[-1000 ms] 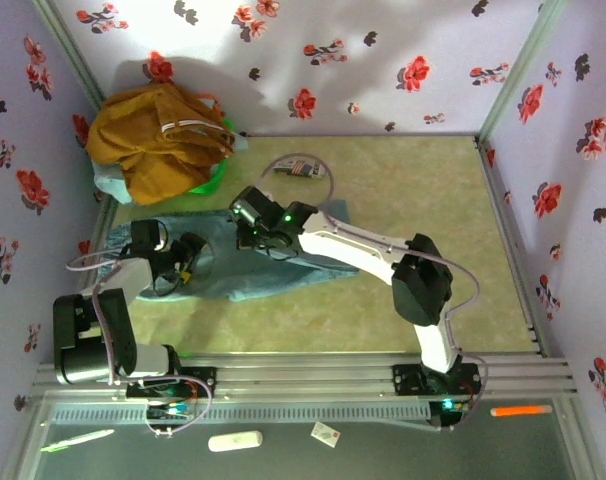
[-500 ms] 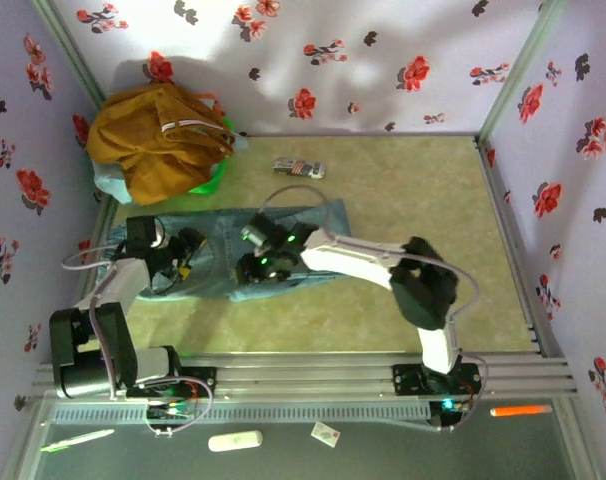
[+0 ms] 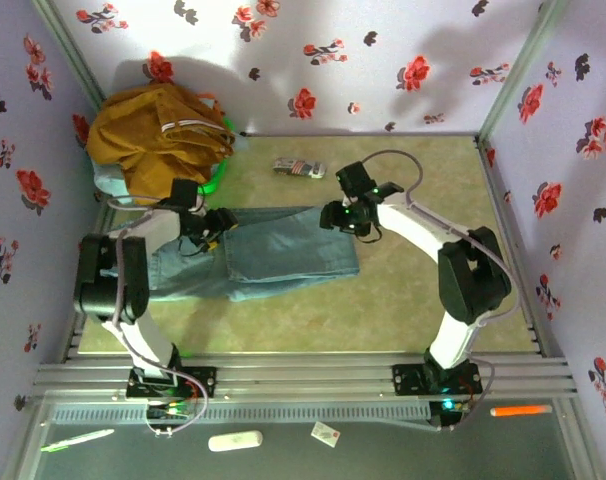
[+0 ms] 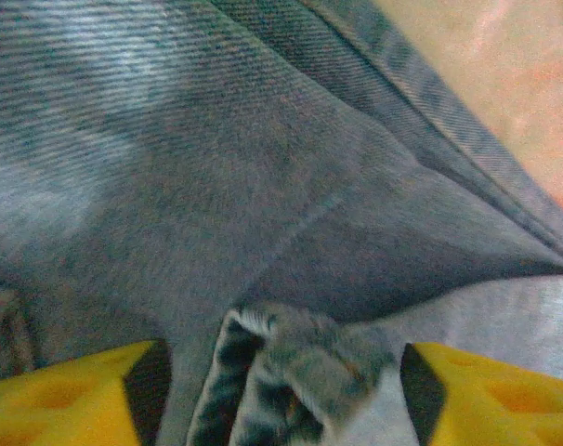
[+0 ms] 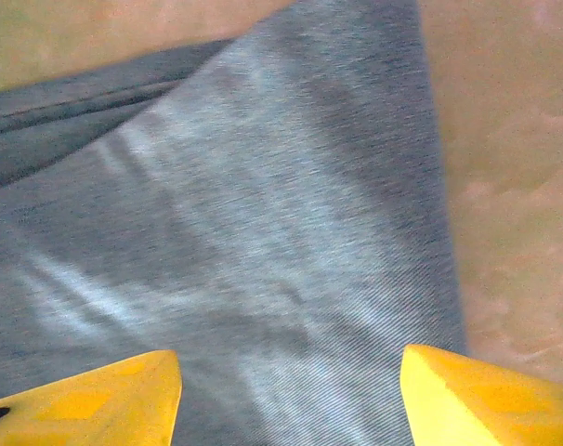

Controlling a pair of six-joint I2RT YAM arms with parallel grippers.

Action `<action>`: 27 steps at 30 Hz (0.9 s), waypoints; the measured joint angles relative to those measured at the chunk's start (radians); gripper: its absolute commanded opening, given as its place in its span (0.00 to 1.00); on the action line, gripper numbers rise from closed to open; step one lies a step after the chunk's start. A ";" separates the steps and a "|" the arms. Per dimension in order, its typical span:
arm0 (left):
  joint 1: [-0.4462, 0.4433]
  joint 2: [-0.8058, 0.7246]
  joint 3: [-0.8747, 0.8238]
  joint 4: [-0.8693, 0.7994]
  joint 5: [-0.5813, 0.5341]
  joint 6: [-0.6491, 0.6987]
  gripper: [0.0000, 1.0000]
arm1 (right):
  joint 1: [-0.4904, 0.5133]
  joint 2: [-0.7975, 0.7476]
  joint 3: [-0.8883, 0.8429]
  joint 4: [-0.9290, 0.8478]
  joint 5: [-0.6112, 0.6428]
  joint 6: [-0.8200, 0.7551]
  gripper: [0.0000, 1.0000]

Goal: Fold and stack the trousers

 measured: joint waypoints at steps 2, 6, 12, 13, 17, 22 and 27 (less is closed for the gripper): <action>-0.008 0.039 0.023 -0.008 -0.002 0.025 0.49 | -0.025 0.028 -0.003 0.000 -0.007 -0.023 0.65; -0.021 0.056 0.047 -0.007 0.007 0.072 0.21 | -0.062 0.079 -0.014 0.000 -0.022 -0.064 0.64; -0.046 0.054 0.070 -0.003 0.021 0.132 0.00 | -0.084 0.100 -0.027 0.009 -0.033 -0.088 0.64; -0.053 0.048 0.070 -0.004 0.020 0.138 0.00 | -0.088 0.100 -0.034 0.016 -0.037 -0.088 0.64; -0.091 -0.010 0.071 -0.007 0.000 0.169 0.00 | -0.109 0.100 -0.058 0.033 -0.046 -0.088 0.64; -0.129 -0.099 0.073 -0.004 -0.062 0.207 0.00 | -0.134 0.097 -0.084 0.057 -0.060 -0.084 0.64; -0.105 -0.054 0.080 -0.013 -0.117 0.211 0.74 | -0.141 0.083 -0.100 0.070 -0.068 -0.084 0.64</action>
